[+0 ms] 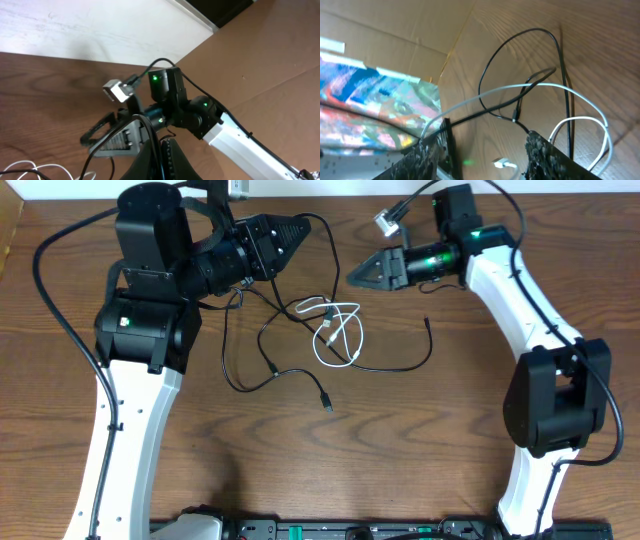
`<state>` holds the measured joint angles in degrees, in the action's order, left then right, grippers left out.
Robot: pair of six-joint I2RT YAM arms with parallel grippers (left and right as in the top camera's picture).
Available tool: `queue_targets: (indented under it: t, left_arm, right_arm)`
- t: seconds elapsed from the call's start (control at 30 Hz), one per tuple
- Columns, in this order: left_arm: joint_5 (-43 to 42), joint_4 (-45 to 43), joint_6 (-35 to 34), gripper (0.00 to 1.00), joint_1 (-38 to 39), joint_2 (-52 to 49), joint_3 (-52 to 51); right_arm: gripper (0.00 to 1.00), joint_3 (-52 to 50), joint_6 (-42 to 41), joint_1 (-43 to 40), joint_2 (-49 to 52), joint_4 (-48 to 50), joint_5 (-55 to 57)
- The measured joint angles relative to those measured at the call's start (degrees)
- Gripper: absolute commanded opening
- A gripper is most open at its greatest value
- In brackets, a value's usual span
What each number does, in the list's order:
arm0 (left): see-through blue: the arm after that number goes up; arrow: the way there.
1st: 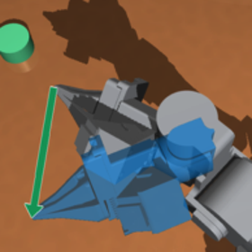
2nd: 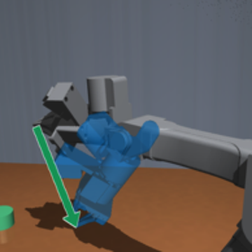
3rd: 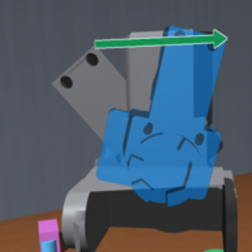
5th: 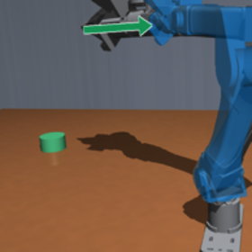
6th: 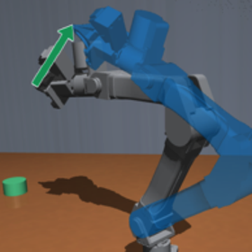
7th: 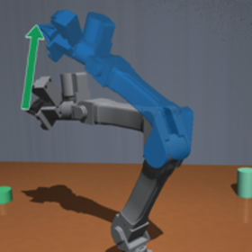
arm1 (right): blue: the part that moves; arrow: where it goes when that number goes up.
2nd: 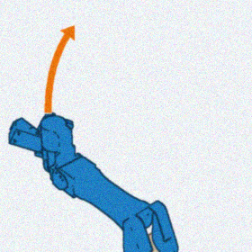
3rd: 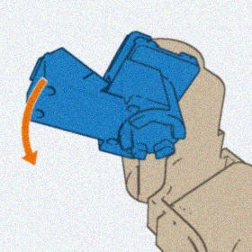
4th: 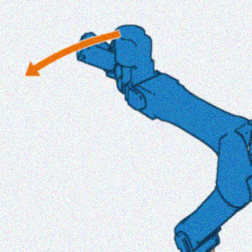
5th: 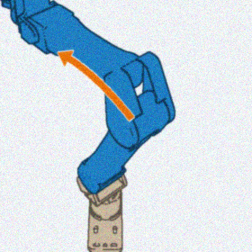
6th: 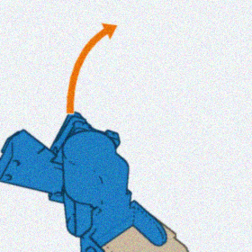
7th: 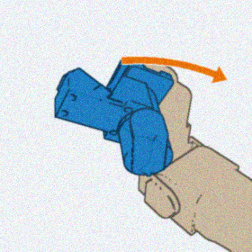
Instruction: Untangle cables
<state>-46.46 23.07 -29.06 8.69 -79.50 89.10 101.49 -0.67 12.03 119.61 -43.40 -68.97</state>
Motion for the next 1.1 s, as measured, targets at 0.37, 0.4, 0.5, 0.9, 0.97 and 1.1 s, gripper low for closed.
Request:
queue_targets:
  t: [0.37, 0.4, 0.5, 0.9, 0.97, 1.1]
  left_arm:
    - [0.04, -0.61, 0.59, 0.07, -0.02, 0.0, 0.0]
    - [0.04, -0.72, 0.59, 0.08, -0.02, 0.0, 0.0]
    - [0.04, -1.9, 0.59, 0.08, -0.09, 0.0, 0.0]
    - [-0.13, -12.94, -5.16, 0.07, -9.09, 0.0, -0.02]
    - [-0.13, -12.59, -5.7, 0.07, -10.8, 0.0, -0.02]
    - [-0.13, -11.13, -6.32, 0.08, -13.09, 0.0, -0.02]
  right_arm:
    - [0.3, 0.02, 25.0, 4.85, 0.0, -18.78, -1.05]
    - [0.17, 0.0, 26.08, 5.57, 0.0, -19.06, -0.44]
    - [0.01, 0.02, 28.28, 6.93, 0.0, -18.95, 1.44]
    - [0.01, 0.02, 5.73, 1.6, 0.0, -17.03, 29.33]
    - [0.01, 0.02, 2.21, 0.31, 0.0, -17.14, 34.6]
    - [0.01, 0.02, -1.86, -2.91, 0.0, -16.94, 39.95]
